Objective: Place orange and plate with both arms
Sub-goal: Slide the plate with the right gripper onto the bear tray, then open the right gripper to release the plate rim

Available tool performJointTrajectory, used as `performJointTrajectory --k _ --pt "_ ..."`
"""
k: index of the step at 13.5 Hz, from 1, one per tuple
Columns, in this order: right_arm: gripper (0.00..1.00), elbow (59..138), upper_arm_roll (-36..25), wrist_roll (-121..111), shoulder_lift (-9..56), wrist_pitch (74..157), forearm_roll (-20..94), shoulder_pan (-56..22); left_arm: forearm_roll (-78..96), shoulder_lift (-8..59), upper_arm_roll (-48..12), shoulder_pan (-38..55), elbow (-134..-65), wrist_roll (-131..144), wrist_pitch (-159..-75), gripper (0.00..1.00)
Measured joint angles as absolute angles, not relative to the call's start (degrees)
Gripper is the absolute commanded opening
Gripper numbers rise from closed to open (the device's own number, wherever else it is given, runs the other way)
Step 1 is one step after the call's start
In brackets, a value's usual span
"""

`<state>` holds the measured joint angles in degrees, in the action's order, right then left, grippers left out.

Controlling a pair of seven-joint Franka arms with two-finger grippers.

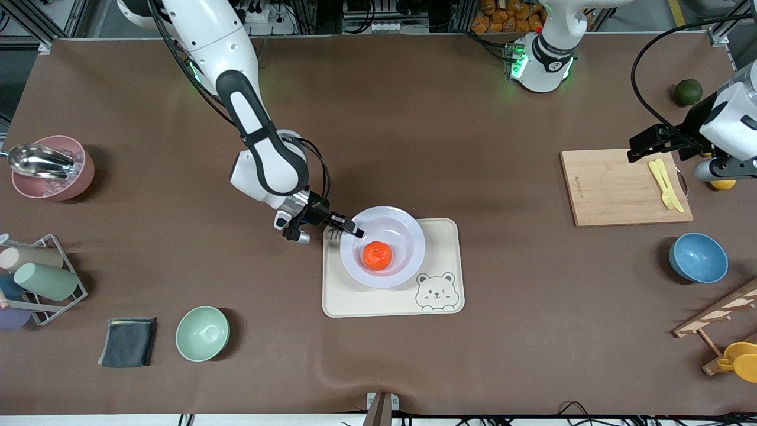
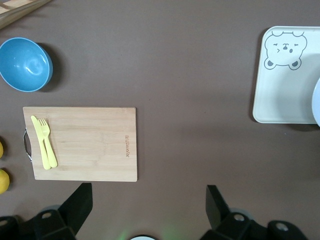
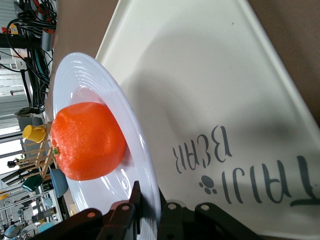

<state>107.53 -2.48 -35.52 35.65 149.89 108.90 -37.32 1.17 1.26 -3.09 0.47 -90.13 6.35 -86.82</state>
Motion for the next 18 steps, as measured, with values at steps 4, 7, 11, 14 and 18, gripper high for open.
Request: performJointTrajectory --k 4,7,11,14,18 --pt "0.0 105.9 -2.83 -35.61 37.42 149.99 108.82 -37.3 1.17 1.26 -3.08 0.47 -90.13 6.35 -86.83 1.0" --pt "0.0 104.65 -3.8 -36.82 39.39 150.02 108.53 -37.07 1.17 1.26 -3.08 0.46 -90.14 6.35 -86.83 1.0" --pt "0.57 103.24 -4.01 -37.48 41.5 150.02 108.42 -36.93 1.17 1.26 -3.08 0.46 -90.16 6.35 -86.83 1.0" --pt "1.0 102.31 -4.54 -37.48 42.09 150.02 107.75 -36.85 1.17 1.26 -3.08 0.46 -90.17 6.35 -86.83 1.0" --pt "1.0 101.3 -5.25 -37.45 42.03 150.73 105.43 -36.74 1.17 1.26 -3.08 0.46 -90.2 6.35 -86.83 1.0"
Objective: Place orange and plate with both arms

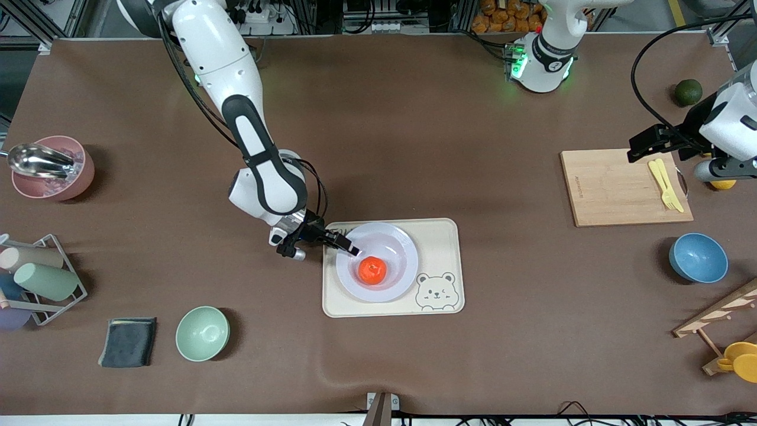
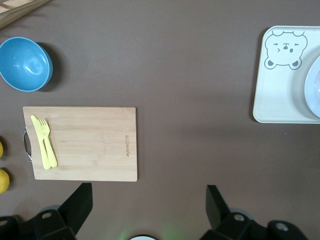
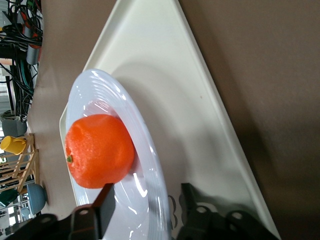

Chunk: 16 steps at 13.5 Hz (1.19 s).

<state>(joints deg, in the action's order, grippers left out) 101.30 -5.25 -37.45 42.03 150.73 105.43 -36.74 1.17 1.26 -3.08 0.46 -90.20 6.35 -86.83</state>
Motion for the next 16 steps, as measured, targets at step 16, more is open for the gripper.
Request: performJointTrajectory --k 16 --pt "1.0 103.4 -27.13 -13.13 24.29 120.63 47.24 -35.85 1.17 1.27 -3.06 0.44 -90.33 6.35 -87.03 1.0"
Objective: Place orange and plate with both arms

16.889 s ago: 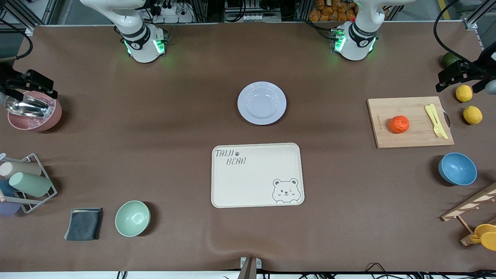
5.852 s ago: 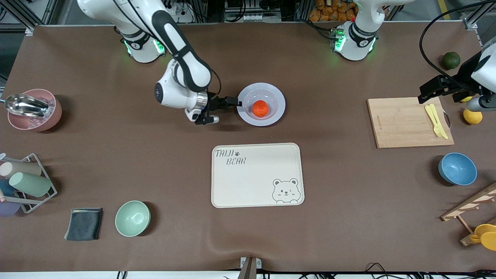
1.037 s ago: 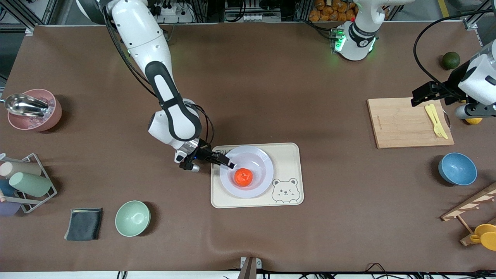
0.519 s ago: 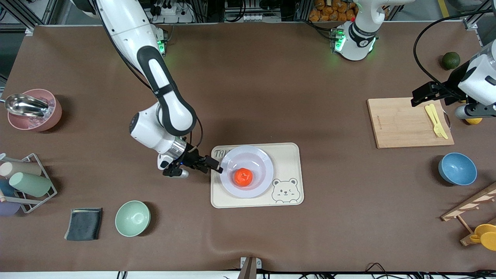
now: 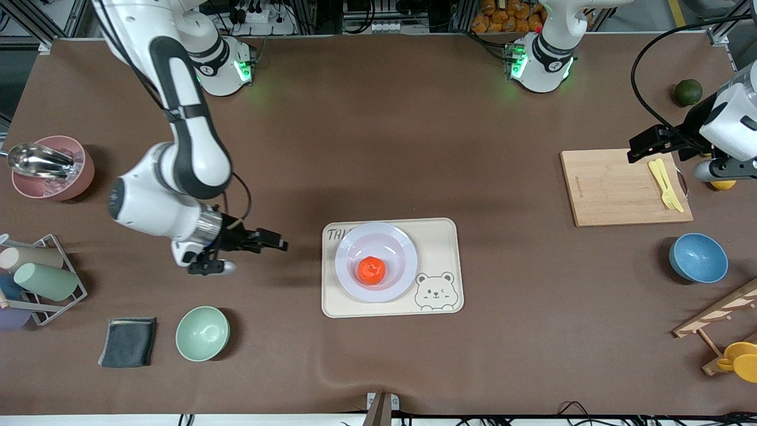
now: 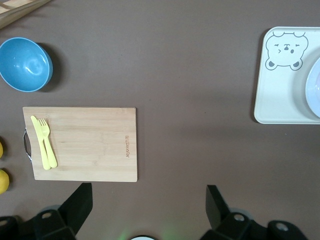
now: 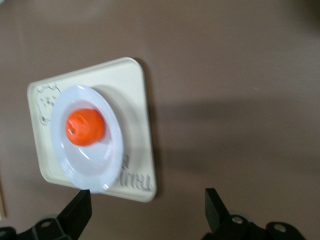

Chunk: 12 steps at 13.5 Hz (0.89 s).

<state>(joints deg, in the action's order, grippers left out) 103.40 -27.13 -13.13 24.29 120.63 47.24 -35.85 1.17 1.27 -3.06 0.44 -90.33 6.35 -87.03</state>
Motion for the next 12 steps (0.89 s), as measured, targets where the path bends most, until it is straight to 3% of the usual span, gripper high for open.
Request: performJointTrajectory --k 4,9,12 --pt "1.0 101.53 -31.4 -12.93 19.99 110.93 36.13 -35.82 1.17 1.29 -3.05 0.44 -90.4 6.35 -87.19 1.0" --pt "1.0 90.95 -38.39 -12.95 18.77 94.6 24.83 -35.88 1.17 1.46 -3.06 0.44 -90.45 6.35 -87.45 1.0" --pt "1.0 88.72 -36.78 -12.87 15.17 92.28 17.02 -34.0 1.17 1.6 -3.05 0.43 -90.48 6.35 -87.48 1.0"
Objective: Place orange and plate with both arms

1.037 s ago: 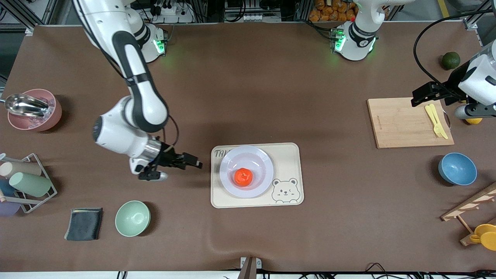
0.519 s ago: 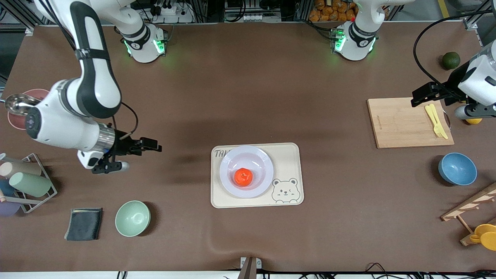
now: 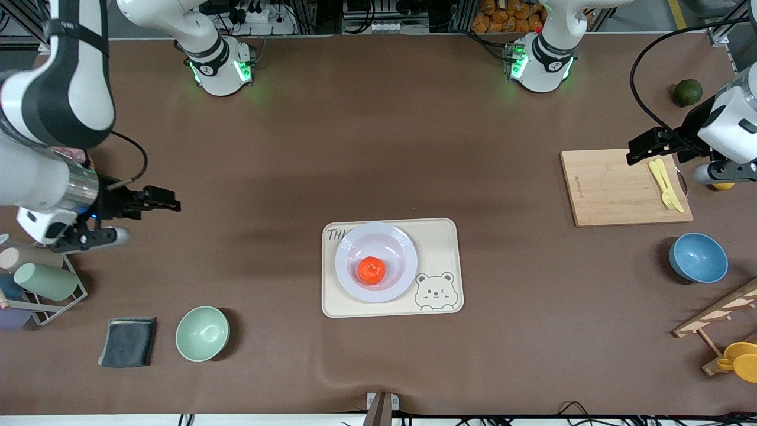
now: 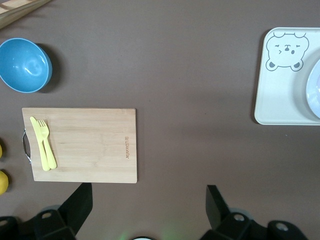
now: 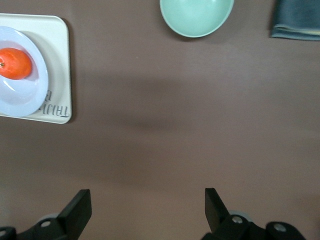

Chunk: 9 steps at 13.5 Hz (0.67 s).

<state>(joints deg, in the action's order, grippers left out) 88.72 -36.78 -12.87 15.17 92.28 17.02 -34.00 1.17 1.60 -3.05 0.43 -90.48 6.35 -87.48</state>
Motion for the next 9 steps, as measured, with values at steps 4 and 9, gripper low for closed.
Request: performJointTrajectory --k 4,9 --pt "1.0 85.91 -10.15 -9.48 8.51 87.57 6.51 -10.01 1.17 1.63 -3.04 0.42 -90.51 6.35 -87.49 1.0" --pt "1.0 85.33 -2.74 -6.06 0.53 82.41 1.62 -2.54 1.17 1.65 -3.03 0.42 -90.57 6.34 -87.49 1.0"
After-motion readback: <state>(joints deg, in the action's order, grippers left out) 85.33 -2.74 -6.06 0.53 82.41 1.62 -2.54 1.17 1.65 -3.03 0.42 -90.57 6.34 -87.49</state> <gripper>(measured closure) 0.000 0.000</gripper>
